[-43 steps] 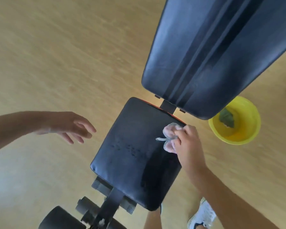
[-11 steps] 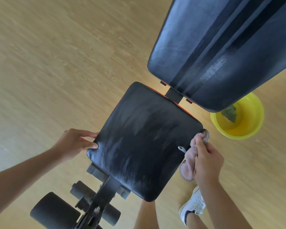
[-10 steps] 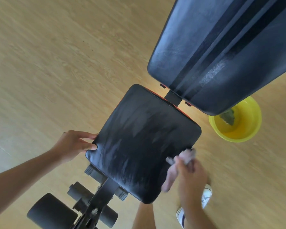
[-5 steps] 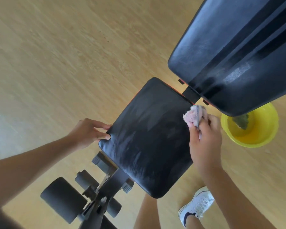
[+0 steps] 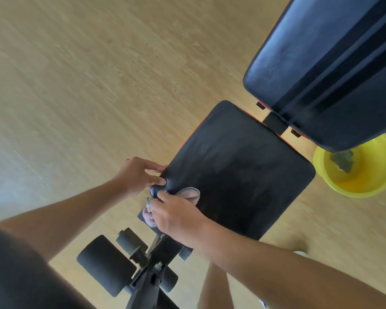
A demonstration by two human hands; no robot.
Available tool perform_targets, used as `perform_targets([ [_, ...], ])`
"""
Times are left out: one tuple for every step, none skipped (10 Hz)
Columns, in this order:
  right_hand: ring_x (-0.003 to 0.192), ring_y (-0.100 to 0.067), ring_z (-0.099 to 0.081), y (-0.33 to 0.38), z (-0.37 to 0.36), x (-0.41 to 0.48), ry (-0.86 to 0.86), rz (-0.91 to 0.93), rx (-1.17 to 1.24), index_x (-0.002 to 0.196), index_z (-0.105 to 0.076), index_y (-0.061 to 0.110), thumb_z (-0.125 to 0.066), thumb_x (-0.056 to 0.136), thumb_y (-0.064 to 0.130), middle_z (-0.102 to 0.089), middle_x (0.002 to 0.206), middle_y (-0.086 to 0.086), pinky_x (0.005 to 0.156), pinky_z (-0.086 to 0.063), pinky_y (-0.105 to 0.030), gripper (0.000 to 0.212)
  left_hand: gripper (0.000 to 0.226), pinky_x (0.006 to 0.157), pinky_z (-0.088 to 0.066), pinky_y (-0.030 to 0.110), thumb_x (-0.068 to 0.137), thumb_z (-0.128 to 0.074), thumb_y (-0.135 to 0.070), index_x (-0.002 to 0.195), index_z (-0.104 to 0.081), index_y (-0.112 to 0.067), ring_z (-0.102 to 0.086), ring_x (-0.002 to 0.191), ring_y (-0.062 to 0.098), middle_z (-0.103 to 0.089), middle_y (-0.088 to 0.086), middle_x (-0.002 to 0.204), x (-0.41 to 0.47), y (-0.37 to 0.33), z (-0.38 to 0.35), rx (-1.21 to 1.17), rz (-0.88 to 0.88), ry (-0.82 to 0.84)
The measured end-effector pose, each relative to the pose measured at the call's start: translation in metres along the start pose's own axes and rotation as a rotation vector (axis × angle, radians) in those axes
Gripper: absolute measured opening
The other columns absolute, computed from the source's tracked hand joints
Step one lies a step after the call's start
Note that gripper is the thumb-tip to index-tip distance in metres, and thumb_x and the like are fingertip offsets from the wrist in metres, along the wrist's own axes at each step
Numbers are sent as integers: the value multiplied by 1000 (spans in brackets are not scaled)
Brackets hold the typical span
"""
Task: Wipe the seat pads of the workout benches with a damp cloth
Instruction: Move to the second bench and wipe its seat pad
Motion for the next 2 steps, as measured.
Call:
perform_targets([
  [81, -18, -52, 24, -13, -38, 199, 150, -125, 83, -72, 23, -59, 78, -1, -59, 85, 6, 75, -47, -28, 28, 36, 69, -58, 23, 71, -91, -21, 96, -78, -45, -77, 65, 13, -70, -34, 60, 1, 2, -1, 10, 0, 3],
  [61, -5, -32, 44, -27, -107, 314, -29, 50, 70, -71, 39, -75, 71, 46, -59, 70, 19, 51, -27, -14, 8, 40, 82, -57, 28, 72, -90, -25, 102, -76, -48, -77, 68, 4, -75, -27, 88, 1, 1, 1, 7, -16, 38],
])
Point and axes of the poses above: each hand's wrist, its own x-axis towards the middle knuckle, its own z-axis out of the back of the hand, y = z × x, the point moved 2 cm from there along x, towards the middle knuckle
